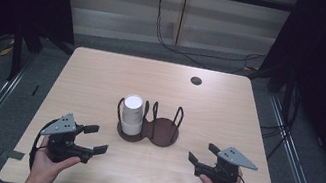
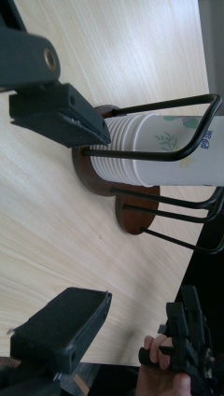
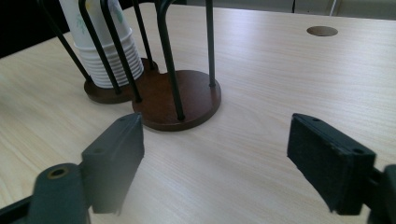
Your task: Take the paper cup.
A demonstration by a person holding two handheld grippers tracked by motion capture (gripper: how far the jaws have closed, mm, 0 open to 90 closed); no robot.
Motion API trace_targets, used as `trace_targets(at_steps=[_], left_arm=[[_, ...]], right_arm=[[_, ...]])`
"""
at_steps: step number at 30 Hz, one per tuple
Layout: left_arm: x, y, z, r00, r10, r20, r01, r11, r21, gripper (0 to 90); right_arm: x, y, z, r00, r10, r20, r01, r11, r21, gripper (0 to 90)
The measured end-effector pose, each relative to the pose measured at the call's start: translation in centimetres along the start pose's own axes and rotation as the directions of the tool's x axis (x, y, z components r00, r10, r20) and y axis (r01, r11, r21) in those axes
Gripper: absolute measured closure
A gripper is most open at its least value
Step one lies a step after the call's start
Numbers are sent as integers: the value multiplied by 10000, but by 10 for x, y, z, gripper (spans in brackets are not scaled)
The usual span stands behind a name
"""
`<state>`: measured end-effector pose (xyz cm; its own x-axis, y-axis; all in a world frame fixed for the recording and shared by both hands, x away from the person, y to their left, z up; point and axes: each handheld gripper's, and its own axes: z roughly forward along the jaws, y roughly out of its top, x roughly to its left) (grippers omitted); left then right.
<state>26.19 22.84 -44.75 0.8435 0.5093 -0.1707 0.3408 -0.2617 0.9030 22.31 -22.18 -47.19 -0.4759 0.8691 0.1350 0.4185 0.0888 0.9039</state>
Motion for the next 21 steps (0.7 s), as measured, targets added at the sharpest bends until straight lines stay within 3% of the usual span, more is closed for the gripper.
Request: trace_targets(at_steps=[3,6,8,11,14,15,21], left_arm=[[0,0,1,9999,122,55,-123,9998,180,236],[-1,0,4,9997,196,109,-199,9992,344,264],[-1,1,5,9996,286,86,-289,9988,401,259],[-2,2,6,9995,217,217,-226,9988,438,246],[-3,6,3,9996,95,279,-109,9986,520,249],[-4,8,2,9999,110,96,-114,9990,442,265],[-5,19,-1,9995,178,277,-186,9994,300,286]], right_arm=[[2,-2,0,9999,126,-23,-126,9999,-73,183],[5,-2,4,9977,476,-477,-463,9986,270,163],[8,0,3,9971,355,-675,-343,9992,197,184],[10,1,2,9976,288,-635,-282,9995,107,180],[10,0,-2,9994,205,-268,-205,9998,-5,188],[10,-1,-2,9996,224,-170,-223,9997,89,187],[10,1,-3,9987,352,-377,-355,9994,-54,165]])
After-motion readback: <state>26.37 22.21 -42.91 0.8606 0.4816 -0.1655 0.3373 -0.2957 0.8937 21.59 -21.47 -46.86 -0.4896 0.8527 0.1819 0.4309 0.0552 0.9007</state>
